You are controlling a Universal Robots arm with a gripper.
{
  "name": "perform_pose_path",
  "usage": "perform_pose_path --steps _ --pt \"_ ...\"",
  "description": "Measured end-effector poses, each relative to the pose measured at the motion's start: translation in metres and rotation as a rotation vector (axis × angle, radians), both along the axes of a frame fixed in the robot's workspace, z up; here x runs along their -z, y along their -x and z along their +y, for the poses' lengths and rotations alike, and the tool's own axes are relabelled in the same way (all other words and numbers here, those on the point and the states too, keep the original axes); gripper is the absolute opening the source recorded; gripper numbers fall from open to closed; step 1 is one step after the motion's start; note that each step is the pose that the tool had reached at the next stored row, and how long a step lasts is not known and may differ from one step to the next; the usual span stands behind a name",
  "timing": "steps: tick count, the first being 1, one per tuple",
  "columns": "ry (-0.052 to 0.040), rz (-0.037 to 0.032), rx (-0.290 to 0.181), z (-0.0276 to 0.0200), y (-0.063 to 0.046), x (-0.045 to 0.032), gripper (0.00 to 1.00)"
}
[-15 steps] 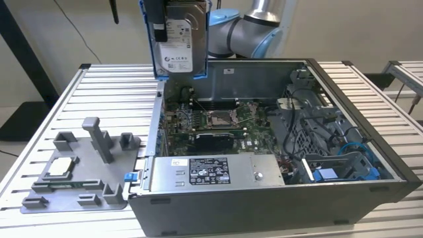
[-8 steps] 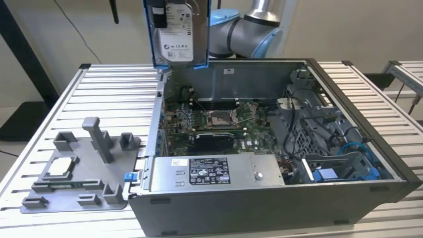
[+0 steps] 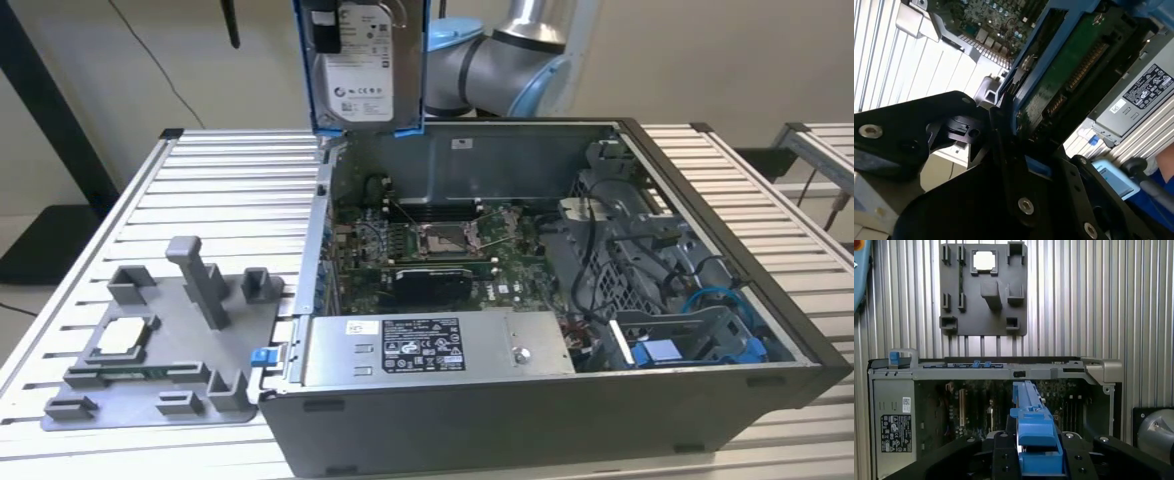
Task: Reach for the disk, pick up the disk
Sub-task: 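Pick up the disk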
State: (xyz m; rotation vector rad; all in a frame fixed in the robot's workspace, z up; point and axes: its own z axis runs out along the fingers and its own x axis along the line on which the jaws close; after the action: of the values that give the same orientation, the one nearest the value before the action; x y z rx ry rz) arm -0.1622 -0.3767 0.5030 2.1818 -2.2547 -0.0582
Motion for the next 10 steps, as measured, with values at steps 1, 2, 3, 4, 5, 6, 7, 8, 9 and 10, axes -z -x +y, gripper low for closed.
perform_pose_path --steps 1,2,3,4,5,6,7,8,9,10 --pt "0.0001 0.0 0.0 0.0 -0.002 0.0 0.0" --pt "0.0 0.0001 0.0 0.0 -0.004 0.0 0.0" --pt "0.0001 0.0003 0.0 0.0 -0.01 0.0 0.0" --pt "-0.0001 0.0003 0.0 0.0 -0.013 0.0001 0.0" --pt "0.0 0.0005 0.0 0.0 -0.016 0.0 0.0" --pt "0.0 0.0008 0.0 0.0 -0.022 0.0 0.0" --pt "0.0 0.0009 0.0 0.0 -0.025 0.0 0.0" --pt "0.0 0.001 0.0 0.0 -0.029 0.0 0.0" --pt "0.0 0.0012 0.0 0.0 -0.032 0.0 0.0" --pt "-0.0001 0.0012 0.0 0.0 -0.035 0.0001 0.0"
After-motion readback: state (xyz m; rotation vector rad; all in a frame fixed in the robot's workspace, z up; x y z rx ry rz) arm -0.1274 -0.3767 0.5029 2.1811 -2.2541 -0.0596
